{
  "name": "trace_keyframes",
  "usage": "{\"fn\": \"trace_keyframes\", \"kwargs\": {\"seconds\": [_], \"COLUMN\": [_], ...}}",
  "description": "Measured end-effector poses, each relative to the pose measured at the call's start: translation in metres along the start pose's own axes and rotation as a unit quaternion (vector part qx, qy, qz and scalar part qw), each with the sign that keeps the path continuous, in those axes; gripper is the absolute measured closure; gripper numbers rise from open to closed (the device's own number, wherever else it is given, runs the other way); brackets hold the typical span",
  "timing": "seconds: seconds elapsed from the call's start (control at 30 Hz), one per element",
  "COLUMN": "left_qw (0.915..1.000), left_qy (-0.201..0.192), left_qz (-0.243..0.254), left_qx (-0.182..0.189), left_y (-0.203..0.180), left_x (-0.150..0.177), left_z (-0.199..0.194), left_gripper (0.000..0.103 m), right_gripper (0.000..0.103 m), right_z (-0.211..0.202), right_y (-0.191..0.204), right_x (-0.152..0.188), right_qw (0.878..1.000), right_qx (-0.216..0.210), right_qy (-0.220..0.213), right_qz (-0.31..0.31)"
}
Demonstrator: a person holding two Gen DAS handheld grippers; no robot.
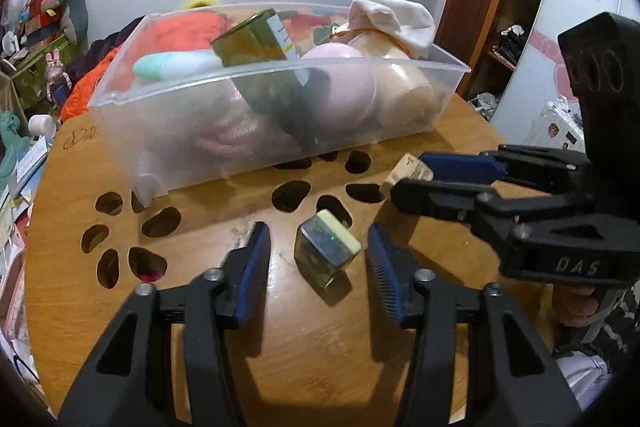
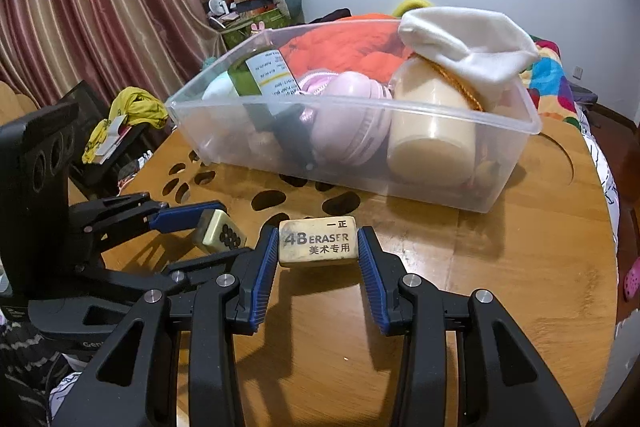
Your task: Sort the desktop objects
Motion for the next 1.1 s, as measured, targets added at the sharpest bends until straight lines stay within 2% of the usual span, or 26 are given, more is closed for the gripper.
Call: {"fn": "trace_keyframes", "kwargs": {"seconds": [0.03,0.1,0.37,0.8,1.1], "left_qw": [1.0,0.9999,0.9996,0.9941,0.9919], "left_qy": [0.001,0.0,-0.024,-0.104,-0.121], "left_qz": [0.002,0.005,-0.009,-0.028,-0.038], "left_qx": [-0.001,-0.013,-0.007,0.009,0.005], "left_y": [-0.001,-0.001,0.002,0.016,0.035], "left_x": [0.0,0.002,-0.006,-0.056,-0.074], "left_z": [0.001,0.001,-0.012,-0.044,-0.04], "left_gripper": [0.074,0.078,0.078,0.078,0.078], "right_gripper": [0.066,0.066,0.066,0.066,0.066], "right_z": [0.0,-0.001,-0.004,-0.02,-0.024], "right_y": [0.0,-0.001,0.002,0.004,0.005], "right_x": [0.0,0.0,-0.003,-0.036,-0.057], "right_qw": [1.0,1.0,1.0,0.998,0.996], "right_qx": [0.0,0.0,0.007,0.033,0.041], "right_qy": [0.0,-0.001,-0.006,-0.046,-0.063], "right_qz": [0.001,0.001,-0.006,-0.032,-0.042]}}
Point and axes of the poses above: each gripper's, at about its wrist camera, not at the fingertips, and z roughly the way its jaws point, y to its left, x to its underside, the point moved 2 cm from there along z, roughly the way its jaws point, and after that the axes turned 11 degrees about -y, right-handed, at the moved point
